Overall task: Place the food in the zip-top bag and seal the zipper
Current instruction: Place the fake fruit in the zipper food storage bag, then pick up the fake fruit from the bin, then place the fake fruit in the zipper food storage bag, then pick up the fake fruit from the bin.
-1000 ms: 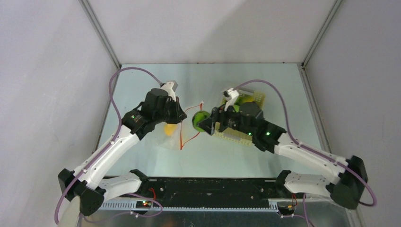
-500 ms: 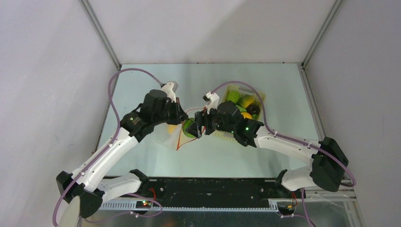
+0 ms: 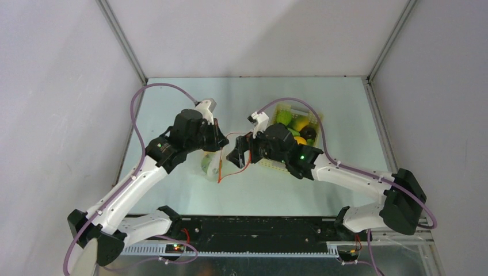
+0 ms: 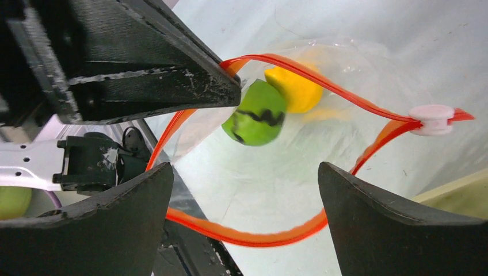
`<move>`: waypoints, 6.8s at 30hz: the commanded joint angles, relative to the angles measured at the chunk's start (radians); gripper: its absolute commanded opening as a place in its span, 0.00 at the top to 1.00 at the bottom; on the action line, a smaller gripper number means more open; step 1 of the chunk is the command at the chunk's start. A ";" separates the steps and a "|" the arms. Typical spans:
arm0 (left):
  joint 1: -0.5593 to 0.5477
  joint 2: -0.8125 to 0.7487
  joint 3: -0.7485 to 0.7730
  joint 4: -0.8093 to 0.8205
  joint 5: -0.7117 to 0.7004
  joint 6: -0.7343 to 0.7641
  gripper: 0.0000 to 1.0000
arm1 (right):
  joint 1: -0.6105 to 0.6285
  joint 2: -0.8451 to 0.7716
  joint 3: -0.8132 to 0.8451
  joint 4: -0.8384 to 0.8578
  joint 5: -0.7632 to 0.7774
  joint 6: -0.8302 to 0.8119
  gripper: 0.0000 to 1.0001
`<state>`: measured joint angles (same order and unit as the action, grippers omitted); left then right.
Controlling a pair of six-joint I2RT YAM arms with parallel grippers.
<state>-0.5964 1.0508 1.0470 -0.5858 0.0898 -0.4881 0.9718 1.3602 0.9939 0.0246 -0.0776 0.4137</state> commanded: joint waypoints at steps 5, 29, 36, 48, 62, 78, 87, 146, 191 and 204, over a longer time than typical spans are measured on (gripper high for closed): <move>-0.006 -0.031 0.009 0.013 -0.041 0.024 1.00 | 0.005 -0.142 0.045 -0.058 0.069 -0.052 0.01; -0.006 -0.037 0.024 -0.018 -0.119 0.046 1.00 | -0.414 -0.003 -0.069 -0.337 0.182 -0.726 0.00; -0.007 -0.041 0.028 -0.025 -0.140 0.057 1.00 | -0.421 0.076 -0.072 -0.326 0.270 -0.763 0.01; -0.006 -0.033 0.029 -0.029 -0.158 0.061 1.00 | -0.439 0.171 -0.072 -0.264 0.321 -0.745 0.01; -0.006 -0.032 0.032 -0.035 -0.178 0.065 1.00 | -0.445 0.252 -0.072 -0.251 0.328 -0.740 0.13; -0.006 -0.027 0.036 -0.040 -0.170 0.065 1.00 | -0.343 -0.074 -0.072 -0.308 0.415 -0.644 0.63; -0.006 -0.005 0.042 -0.045 -0.164 0.066 1.00 | -0.102 -0.351 -0.072 -0.106 0.122 -0.560 0.67; -0.007 -0.069 0.057 -0.069 -0.218 0.017 1.00 | -0.387 0.039 -0.007 -0.296 0.301 0.165 0.01; -0.008 -0.112 -0.047 0.033 -0.098 0.021 1.00 | -0.274 0.371 0.078 -0.199 0.547 0.241 0.63; -0.008 -0.110 -0.051 0.038 -0.070 0.016 1.00 | -0.261 0.189 0.048 -0.341 0.687 0.206 0.77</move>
<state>-0.5987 0.9470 0.9913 -0.5854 0.0051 -0.4702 0.7033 1.6329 1.0412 -0.2886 0.5312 0.6437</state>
